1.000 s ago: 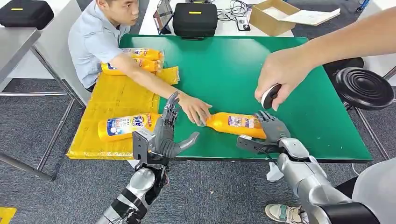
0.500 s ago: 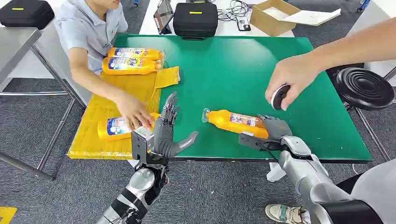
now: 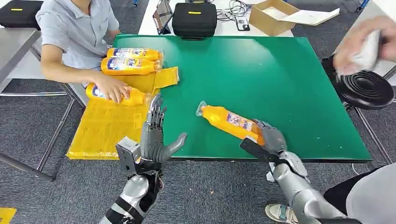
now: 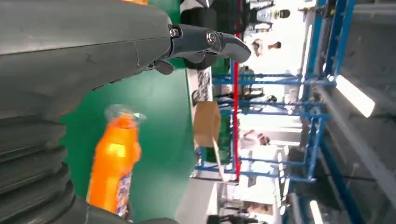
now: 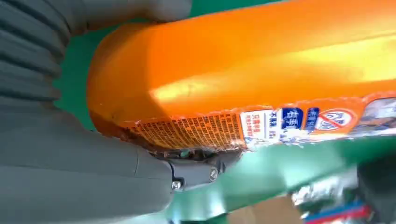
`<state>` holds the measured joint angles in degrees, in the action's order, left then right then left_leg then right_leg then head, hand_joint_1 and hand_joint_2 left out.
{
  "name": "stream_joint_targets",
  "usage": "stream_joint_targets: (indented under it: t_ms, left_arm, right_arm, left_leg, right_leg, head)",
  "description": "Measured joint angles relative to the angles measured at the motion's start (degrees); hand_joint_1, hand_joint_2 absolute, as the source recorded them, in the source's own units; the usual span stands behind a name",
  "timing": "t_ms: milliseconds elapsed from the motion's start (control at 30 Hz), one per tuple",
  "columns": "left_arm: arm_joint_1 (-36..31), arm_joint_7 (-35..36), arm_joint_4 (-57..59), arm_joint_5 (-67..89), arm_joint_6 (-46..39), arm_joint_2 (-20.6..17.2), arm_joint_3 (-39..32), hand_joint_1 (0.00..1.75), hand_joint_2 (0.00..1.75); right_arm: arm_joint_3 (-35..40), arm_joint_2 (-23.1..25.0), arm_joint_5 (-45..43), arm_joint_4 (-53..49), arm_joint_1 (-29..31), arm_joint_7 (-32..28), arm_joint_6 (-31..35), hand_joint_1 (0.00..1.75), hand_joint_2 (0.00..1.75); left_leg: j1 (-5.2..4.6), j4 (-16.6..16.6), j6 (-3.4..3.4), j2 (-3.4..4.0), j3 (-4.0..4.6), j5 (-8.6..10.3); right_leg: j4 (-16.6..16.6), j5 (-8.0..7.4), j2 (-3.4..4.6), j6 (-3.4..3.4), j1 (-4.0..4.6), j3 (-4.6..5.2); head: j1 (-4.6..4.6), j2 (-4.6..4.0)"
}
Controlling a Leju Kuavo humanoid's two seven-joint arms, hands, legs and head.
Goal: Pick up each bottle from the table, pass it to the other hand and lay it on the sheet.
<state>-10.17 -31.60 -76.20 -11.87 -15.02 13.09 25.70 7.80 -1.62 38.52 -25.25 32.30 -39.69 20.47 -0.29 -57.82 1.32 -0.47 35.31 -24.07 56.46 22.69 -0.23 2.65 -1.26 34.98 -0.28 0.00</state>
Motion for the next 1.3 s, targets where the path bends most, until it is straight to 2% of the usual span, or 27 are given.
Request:
stream_joint_targets:
  t_ms: [100, 233, 367, 533, 933, 1100, 1300]
  left_arm:
    - [2.03, 0.31, -2.2, -2.83, 0.74, -0.15, -0.91, 0.0, 1.75]
    - [4.01, 3.06, -3.89, -7.41, 3.74, -0.31, -1.33, 0.0, 1.75]
    - [5.51, 4.18, -4.7, -9.9, 5.99, -0.77, -1.59, 0.0, 1.75]
    - [7.98, 6.08, -5.44, -11.8, 9.14, -1.57, -2.01, 0.0, 1.75]
    - [9.42, 6.4, -6.27, -12.32, 9.77, -2.3, -2.58, 0.0, 1.75]
    - [9.36, 9.09, -6.27, -12.04, 13.51, -2.32, -2.31, 0.0, 1.75]
    - [9.0, 6.97, -6.27, -9.06, 13.42, -2.19, -1.38, 0.0, 1.75]
  right_arm:
    - [0.02, 1.43, -10.2, -8.42, -4.58, -0.29, 1.91, 1.75, 1.75]
    - [1.88, 2.21, -18.02, -21.36, -10.54, -0.35, 6.48, 1.75, 1.75]
    - [3.94, 2.76, -22.15, -33.03, -15.63, -0.37, 9.54, 1.75, 1.75]
    - [6.78, 4.62, -24.44, -44.57, -21.49, -0.39, 5.69, 1.75, 1.75]
    - [8.41, 5.58, -25.04, -52.06, -24.85, -0.37, 4.18, 1.75, 1.75]
    - [12.53, 6.28, -22.76, -53.22, -25.42, -0.35, -4.13, 1.75, 1.75]
    - [20.76, 7.92, -21.52, -51.45, -25.54, -0.35, -10.48, 1.75, 1.75]
  left_leg:
    - [0.04, 0.01, -0.01, -0.02, 0.05, 0.01]
    - [0.03, 0.01, -0.01, -0.03, 0.08, 0.01]
    - [0.0, 0.01, 0.01, -0.03, 0.11, -0.03]
    - [0.01, 0.03, -0.01, -0.01, 0.13, -0.05]
    - [-0.02, 0.04, 0.0, -0.02, 0.13, -0.03]
    - [0.0, 0.04, -0.01, 0.02, 0.13, -0.04]
    - [0.14, 0.05, -0.03, 0.03, 0.16, -0.04]
  right_leg:
    - [0.01, 0.0, -0.01, 0.0, 0.0, 0.05]
    - [0.01, 0.02, -0.01, 0.0, -0.02, 0.06]
    - [-0.01, 0.02, -0.01, 0.01, -0.07, 0.09]
    - [0.0, 0.04, 0.0, 0.0, -0.05, 0.15]
    - [0.0, 0.03, -0.01, 0.0, -0.09, 0.15]
    - [0.0, 0.03, 0.02, 0.0, -0.05, 0.19]
    - [0.0, 0.07, 0.01, -0.06, 0.06, 0.21]
  head:
    - [-0.02, 0.0]
    - [0.0, 0.0]
    - [0.0, 0.0]
    - [0.0, 0.0]
    - [0.0, 0.0]
    - [0.0, 0.0]
    - [0.0, 0.0]
